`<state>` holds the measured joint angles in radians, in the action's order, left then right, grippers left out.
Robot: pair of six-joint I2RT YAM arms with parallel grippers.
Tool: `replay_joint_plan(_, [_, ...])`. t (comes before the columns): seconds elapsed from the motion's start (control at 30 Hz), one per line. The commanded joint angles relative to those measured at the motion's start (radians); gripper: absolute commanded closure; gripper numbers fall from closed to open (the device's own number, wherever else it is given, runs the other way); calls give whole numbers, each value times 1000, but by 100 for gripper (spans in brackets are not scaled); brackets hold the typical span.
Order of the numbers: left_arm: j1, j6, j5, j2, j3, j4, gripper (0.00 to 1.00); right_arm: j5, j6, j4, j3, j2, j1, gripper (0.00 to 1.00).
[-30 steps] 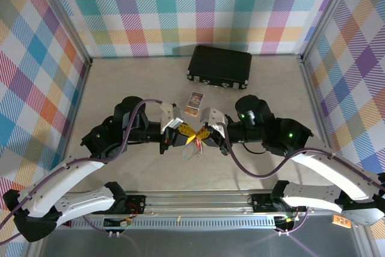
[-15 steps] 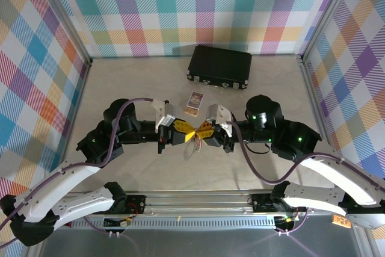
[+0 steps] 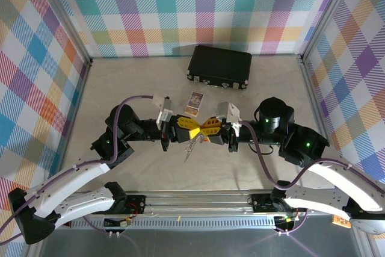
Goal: Put the keys on the keyring
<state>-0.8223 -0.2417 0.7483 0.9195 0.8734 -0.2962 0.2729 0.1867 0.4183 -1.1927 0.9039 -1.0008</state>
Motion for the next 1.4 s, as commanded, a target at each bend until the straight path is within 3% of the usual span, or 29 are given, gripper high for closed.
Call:
replay_joint_plan(0.0, [-7,-79,0,11,-15,-178,100,25,-13,-53,22,-8,-8,89])
replay_joint_plan(0.2, [-6,13,-31,4,22,-17,100,12,11,-31,10,-11,-8,99])
replay_joint_plan(0.27, [-6,106,-62,-8,61,138,100,1,24,-6,-2,-8,-8,100])
replay_joint_plan(0.4, [-6,274,-136,-14,146,408,90,-7,54,55,-31,16,-10,100])
replay_joint_plan(0.53, [-6,338,-107,8,207,535,92,35,68,129,-88,62,-8,100])
replay_joint_plan(0.63, [-6,367,-68,28,234,605,88,63,74,165,-112,91,-7,100])
replay_joint_plan(0.97, [-6,410,-78,26,249,665,83,84,94,211,-148,142,-8,100])
replay_joint_plan(1.07, [-6,423,-68,29,257,684,100,85,100,218,-153,151,-7,100])
replay_joint_plan(1.23, [-6,397,-56,15,246,644,100,82,97,210,-151,155,-8,100])
replay_joint_plan(1.37, [-7,315,-54,-19,195,491,100,70,75,166,-129,135,-9,98])
